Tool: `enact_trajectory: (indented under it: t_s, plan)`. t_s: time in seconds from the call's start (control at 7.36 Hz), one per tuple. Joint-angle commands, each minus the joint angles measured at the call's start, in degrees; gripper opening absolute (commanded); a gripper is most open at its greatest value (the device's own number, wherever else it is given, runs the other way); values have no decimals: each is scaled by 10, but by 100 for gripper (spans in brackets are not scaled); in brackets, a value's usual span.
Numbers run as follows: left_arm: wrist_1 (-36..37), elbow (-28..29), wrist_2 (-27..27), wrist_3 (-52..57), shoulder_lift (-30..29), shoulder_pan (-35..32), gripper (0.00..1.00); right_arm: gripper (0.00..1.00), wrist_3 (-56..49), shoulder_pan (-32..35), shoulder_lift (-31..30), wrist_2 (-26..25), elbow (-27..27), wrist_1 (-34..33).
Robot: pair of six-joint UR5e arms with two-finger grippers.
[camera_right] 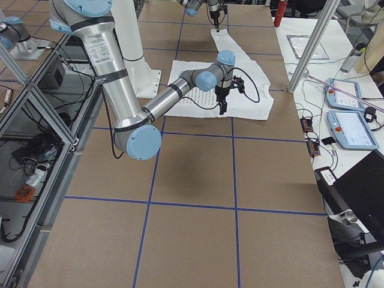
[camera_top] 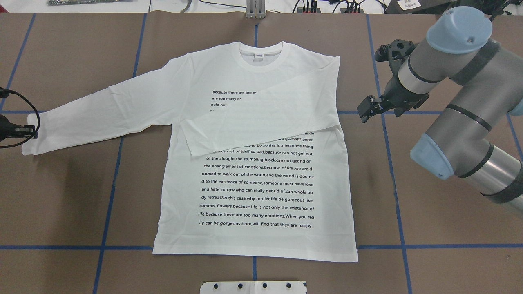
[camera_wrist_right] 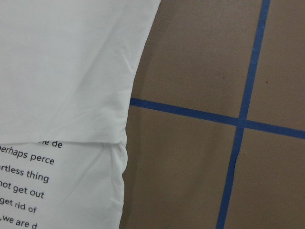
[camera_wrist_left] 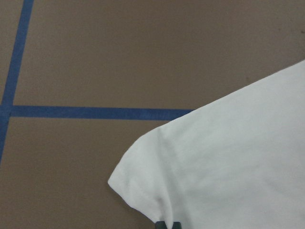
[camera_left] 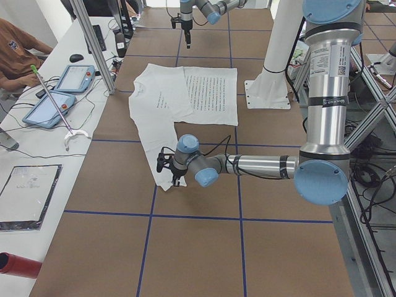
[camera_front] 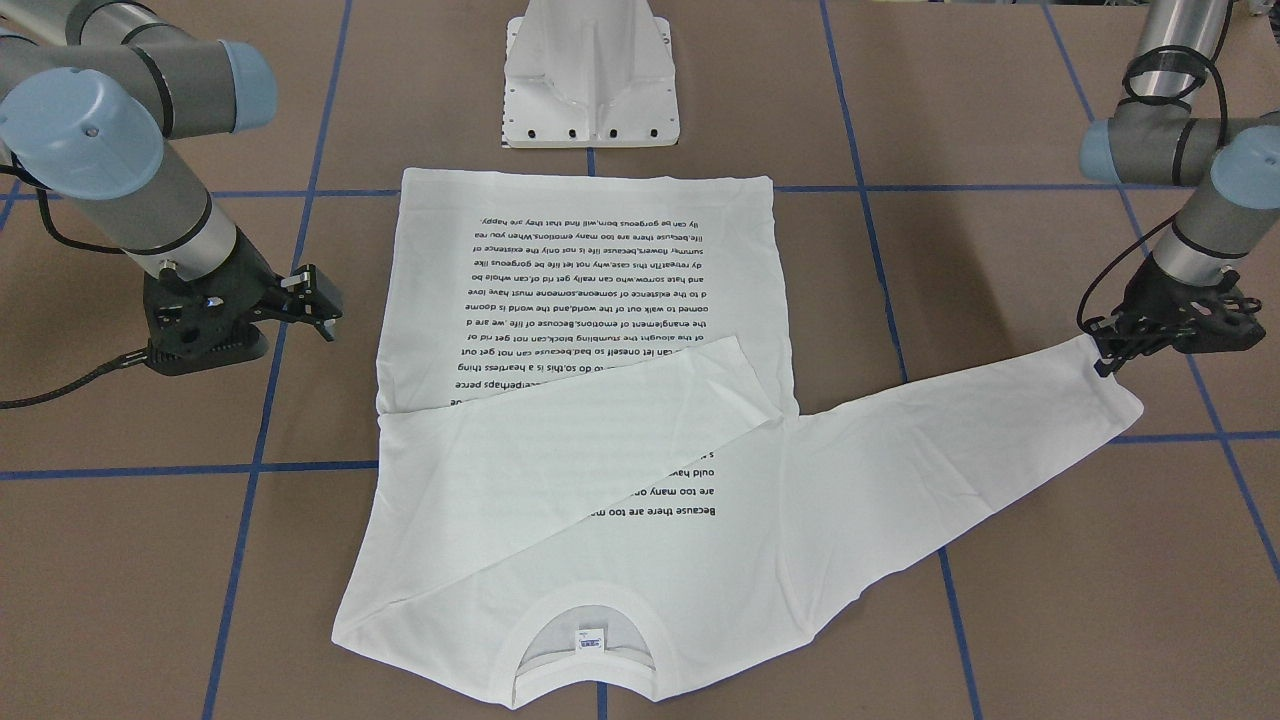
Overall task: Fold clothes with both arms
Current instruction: 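Carry the sleeve with the left gripper across the shirt toward the right arm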
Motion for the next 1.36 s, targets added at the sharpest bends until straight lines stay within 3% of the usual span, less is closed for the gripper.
enact_trajectory:
  t_s: [0.0, 0.27, 0.54, 0.82, 0.95, 1.09, 1.22]
  plan:
    - [129, -103, -20, 1, -22, 0, 0, 100, 0, 1, -22, -1, 13, 1]
    - [336, -178, -38, 0, -137, 0, 0, 100, -5, 2, -71, -1, 48, 2]
    - [485, -183, -74, -2, -284, 3, 0, 100, -28, 6, -101, -5, 58, 7]
    - [500, -161, -121, -53, -385, 8, 0, 100, -32, 10, -161, -5, 54, 87]
    - [483, -95, -135, -109, -473, 10, 0, 100, -33, 15, -172, -2, 54, 96]
    - [437, -50, -167, -154, -517, 11, 0, 100, -33, 16, -175, -2, 54, 97]
    - [400, -49, -196, -196, -521, 14, 0, 100, -33, 16, -176, -3, 54, 96]
